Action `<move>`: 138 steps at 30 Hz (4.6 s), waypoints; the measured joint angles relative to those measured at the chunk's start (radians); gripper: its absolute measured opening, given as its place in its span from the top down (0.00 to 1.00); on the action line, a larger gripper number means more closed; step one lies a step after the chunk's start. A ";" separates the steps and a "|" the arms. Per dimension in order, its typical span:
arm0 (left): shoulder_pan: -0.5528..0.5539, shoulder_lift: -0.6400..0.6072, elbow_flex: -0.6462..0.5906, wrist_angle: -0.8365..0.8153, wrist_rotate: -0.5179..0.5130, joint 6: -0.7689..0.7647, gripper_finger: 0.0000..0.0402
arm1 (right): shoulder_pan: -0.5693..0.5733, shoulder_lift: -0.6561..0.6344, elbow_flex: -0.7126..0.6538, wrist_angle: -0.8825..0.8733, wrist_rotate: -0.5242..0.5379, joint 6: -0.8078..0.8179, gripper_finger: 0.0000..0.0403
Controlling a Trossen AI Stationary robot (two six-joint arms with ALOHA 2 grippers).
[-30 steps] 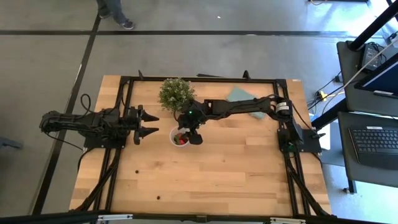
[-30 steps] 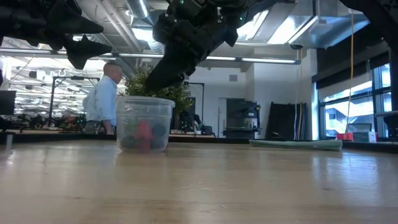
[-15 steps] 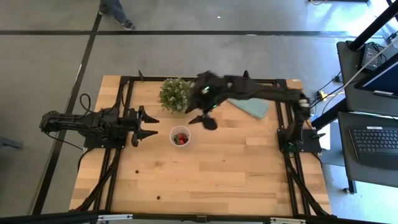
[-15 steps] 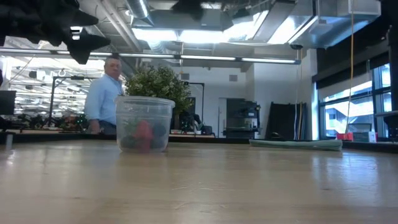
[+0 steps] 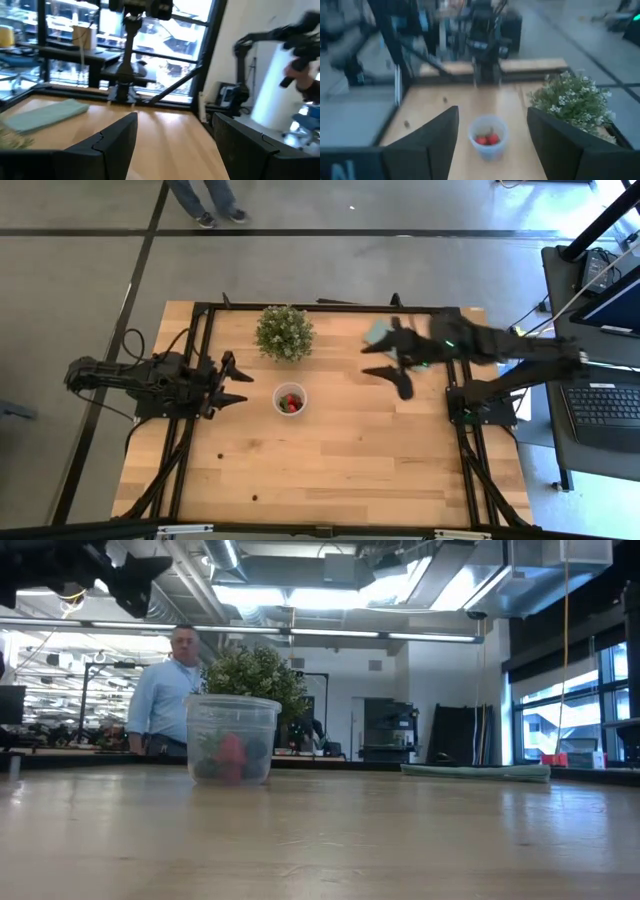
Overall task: Pick and placing Produce into tupperware
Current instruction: Put the blueberry into the transparent container
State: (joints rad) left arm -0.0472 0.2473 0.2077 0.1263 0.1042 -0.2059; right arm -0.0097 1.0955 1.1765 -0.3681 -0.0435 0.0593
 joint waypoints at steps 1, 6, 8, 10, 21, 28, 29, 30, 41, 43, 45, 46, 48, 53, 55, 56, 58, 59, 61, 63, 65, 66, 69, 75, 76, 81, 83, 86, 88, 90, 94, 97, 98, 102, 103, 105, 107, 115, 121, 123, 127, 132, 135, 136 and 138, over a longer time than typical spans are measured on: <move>-0.008 0.000 0.000 0.008 0.003 0.000 0.38 | 0.022 -0.050 -0.068 0.061 0.031 0.033 0.41; -0.039 0.000 0.000 0.020 0.011 0.006 0.38 | 0.123 -0.238 -0.350 0.354 0.154 0.097 0.41; -0.049 0.000 0.000 0.020 0.018 0.006 0.38 | 0.149 -0.276 -0.436 0.443 0.190 0.097 0.41; -0.062 0.001 0.000 0.019 0.036 0.006 0.38 | 0.160 -0.296 -0.506 0.516 0.211 0.093 0.41; -0.212 0.128 0.000 0.007 0.083 0.042 0.38 | 0.162 -0.306 -0.847 0.963 0.212 0.094 0.41; -0.344 0.293 0.000 0.054 0.068 0.060 0.38 | 0.162 -0.306 -0.997 1.277 0.211 0.115 0.41; -0.361 0.313 0.000 0.069 0.067 0.060 0.38 | 0.162 -0.306 -1.001 1.293 0.211 0.121 0.41; -0.378 0.332 0.000 0.083 0.063 0.060 0.38 | 0.162 -0.306 -1.002 1.295 0.211 0.125 0.41; -0.581 0.558 0.000 0.231 -0.120 0.138 0.38 | 0.162 -0.306 -0.980 1.285 0.211 0.146 0.41; -0.611 0.608 0.000 0.257 -0.122 0.127 0.38 | 0.162 -0.304 -0.977 1.284 0.211 0.147 0.41; -0.643 0.659 -0.001 0.303 -0.126 0.111 0.38 | 0.162 -0.299 -0.971 1.284 0.211 0.147 0.41; -0.660 0.680 -0.001 0.340 -0.134 0.108 0.38 | 0.162 -0.295 -0.967 1.284 0.211 0.147 0.41; -0.689 0.724 0.000 0.404 -0.158 0.107 0.38 | 0.162 -0.284 -0.962 1.284 0.211 0.149 0.41; -0.761 0.817 0.000 0.510 -0.251 0.076 0.38 | 0.162 -0.256 -0.958 1.283 0.211 0.176 0.41; -0.790 0.853 0.000 0.537 -0.306 0.066 0.38 | 0.162 -0.248 -0.958 1.282 0.211 0.177 0.41; -0.803 0.872 0.000 0.545 -0.337 0.056 0.38 | 0.162 -0.245 -0.958 1.282 0.211 0.179 0.41; -0.827 0.912 0.000 0.562 -0.387 0.031 0.38 | 0.161 -0.244 -0.958 1.280 0.211 0.198 0.41; -0.839 0.934 0.000 0.576 -0.403 0.015 0.38 | 0.162 -0.244 -0.957 1.280 0.210 0.209 0.41; -0.861 0.982 0.000 0.619 -0.419 -0.018 0.38 | 0.162 -0.244 -0.957 1.277 0.210 0.238 0.41; -0.882 1.035 0.008 0.643 -0.430 -0.028 0.38 | 0.162 -0.244 -0.957 1.277 0.210 0.257 0.41; -0.899 1.089 0.026 0.644 -0.437 -0.031 0.38 | 0.162 -0.244 -0.957 1.275 0.210 0.275 0.41; -0.904 1.116 0.040 0.644 -0.443 -0.036 0.38 | 0.162 -0.244 -0.957 1.275 0.210 0.277 0.41; -0.911 1.203 0.087 0.648 -0.467 -0.047 0.38 | 0.162 -0.244 -0.957 1.275 0.210 0.278 0.41; -0.912 1.374 0.167 0.653 -0.481 -0.041 0.38 | 0.162 -0.244 -0.957 1.275 0.210 0.280 0.41; -0.913 1.400 0.176 0.665 -0.481 -0.046 0.38 | 0.162 -0.244 -0.957 1.275 0.209 0.281 0.41; -0.927 1.518 0.188 0.812 -0.488 -0.058 0.38 | 0.179 -0.244 -0.957 1.275 0.207 0.277 0.41; -0.933 1.556 0.188 0.881 -0.494 -0.064 0.38 | 0.186 -0.244 -0.957 1.274 0.207 0.277 0.41; -0.941 1.595 0.188 0.909 -0.503 -0.079 0.38 | 0.195 -0.244 -0.957 1.273 0.208 0.277 0.41; -0.948 1.610 0.188 0.916 -0.508 -0.080 0.38 | 0.199 -0.244 -0.957 1.272 0.207 0.276 0.41; -0.955 1.620 0.188 0.917 -0.508 -0.081 0.38 | 0.203 -0.244 -0.957 1.272 0.208 0.277 0.41; -0.963 1.635 0.188 0.907 -0.523 -0.081 0.38 | 0.208 -0.244 -0.957 1.272 0.208 0.274 0.41; -0.962 1.657 0.188 0.906 -0.537 -0.082 0.38 | 0.208 -0.244 -0.957 1.272 0.208 0.273 0.41; -0.962 1.667 0.188 0.909 -0.540 -0.089 0.38 | 0.208 -0.244 -0.957 1.272 0.208 0.273 0.41; -0.963 1.706 0.188 0.935 -0.558 -0.141 0.38 | 0.208 -0.244 -0.957 1.272 0.210 0.273 0.41; -0.963 1.711 0.188 0.939 -0.559 -0.145 0.38 | 0.208 -0.244 -0.957 1.272 0.210 0.273 0.41; -0.963 1.713 0.188 0.942 -0.558 -0.147 0.38 | 0.208 -0.244 -0.957 1.272 0.210 0.273 0.41; -0.962 1.713 0.188 0.942 -0.560 -0.147 0.38 | 0.208 -0.244 -0.957 1.272 0.210 0.273 0.41; -0.969 1.714 0.188 0.945 -0.562 -0.177 0.38 | 0.208 -0.244 -0.957 1.272 0.210 0.276 0.41; -0.973 1.715 0.188 0.951 -0.561 -0.177 0.38 | 0.208 -0.244 -0.957 1.269 0.210 0.275 0.41; -0.973 1.715 0.188 0.956 -0.561 -0.177 0.38 | 0.208 -0.244 -0.957 1.266 0.210 0.274 0.41; -0.974 1.717 0.187 0.972 -0.563 -0.178 0.38 | 0.208 -0.244 -0.957 1.260 0.210 0.273 0.41; -0.974 1.717 0.187 0.975 -0.562 -0.178 0.38 | 0.208 -0.244 -0.957 1.254 0.210 0.273 0.41; -0.974 1.717 0.187 0.978 -0.562 -0.183 0.38 | 0.208 -0.244 -0.957 1.255 0.210 0.273 0.41; -0.974 1.717 0.187 0.980 -0.561 -0.185 0.38 | 0.208 -0.244 -0.957 1.255 0.210 0.273 0.41; -0.974 1.717 0.187 0.983 -0.557 -0.186 0.38 | 0.208 -0.244 -0.957 1.255 0.210 0.273 0.41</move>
State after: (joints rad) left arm -1.0210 1.9648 0.3946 1.1097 -0.4528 -0.3916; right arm 0.1982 0.8513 0.2195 0.8867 0.1661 0.3328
